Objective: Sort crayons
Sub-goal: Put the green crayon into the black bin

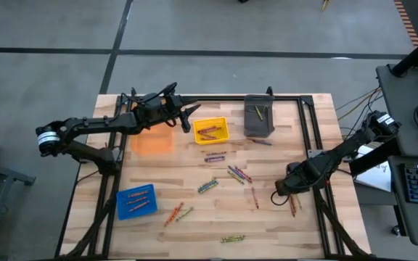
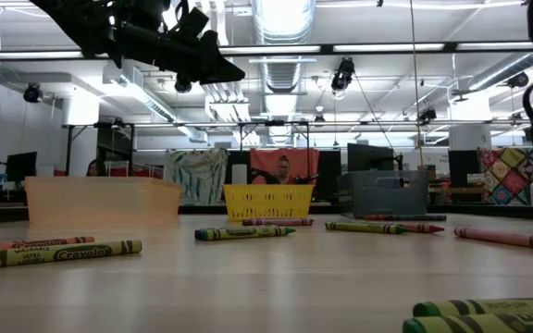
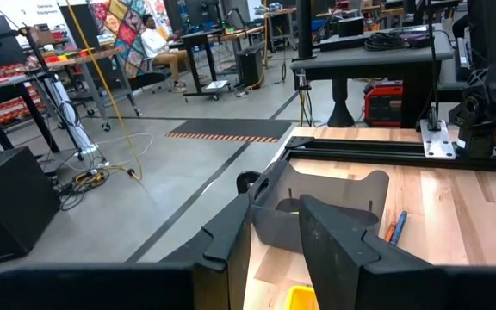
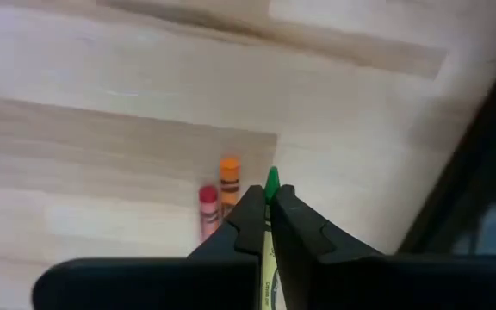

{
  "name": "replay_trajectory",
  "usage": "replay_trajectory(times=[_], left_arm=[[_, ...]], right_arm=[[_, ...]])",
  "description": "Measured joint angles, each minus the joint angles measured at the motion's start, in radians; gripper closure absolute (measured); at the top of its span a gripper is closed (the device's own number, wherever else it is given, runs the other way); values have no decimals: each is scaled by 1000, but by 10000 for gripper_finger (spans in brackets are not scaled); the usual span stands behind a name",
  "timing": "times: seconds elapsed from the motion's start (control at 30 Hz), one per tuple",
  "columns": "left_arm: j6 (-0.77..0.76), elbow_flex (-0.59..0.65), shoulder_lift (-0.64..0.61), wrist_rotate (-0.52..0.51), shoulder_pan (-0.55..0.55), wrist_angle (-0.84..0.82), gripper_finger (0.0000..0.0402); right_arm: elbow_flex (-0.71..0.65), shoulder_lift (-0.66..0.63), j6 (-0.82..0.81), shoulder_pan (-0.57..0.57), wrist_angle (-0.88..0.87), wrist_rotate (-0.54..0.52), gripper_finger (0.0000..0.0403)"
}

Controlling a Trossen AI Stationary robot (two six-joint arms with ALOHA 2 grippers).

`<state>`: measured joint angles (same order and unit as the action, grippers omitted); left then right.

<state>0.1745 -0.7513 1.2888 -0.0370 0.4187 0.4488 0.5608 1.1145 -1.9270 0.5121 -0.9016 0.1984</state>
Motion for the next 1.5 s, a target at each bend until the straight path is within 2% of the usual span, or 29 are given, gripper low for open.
replay_trajectory(times=[0.13,0.3,0.57,0.8,1.07,1.33,1.5], left_arm=[[0,0,0,0,0,0,318],[0,0,0,0,0,0,318],[0,0,0,0,0,0,318],[0,0,0,1,0,1,318],[0,0,0,1,0,1,318],[0,0,0,1,0,16,318],[0,0,0,1,0,30,318]], right_arm=[[81,0,12,-7,-116,-73,394],[182,-1,85,-46,-152,-242,394],[299,-1,412,-209,-59,-483,394],[354,1,828,-435,143,-487,394],[421,2,1212,-705,283,-413,394],[466,8,1458,-967,369,-332,394],[519,86,1571,-1081,370,-329,394]])
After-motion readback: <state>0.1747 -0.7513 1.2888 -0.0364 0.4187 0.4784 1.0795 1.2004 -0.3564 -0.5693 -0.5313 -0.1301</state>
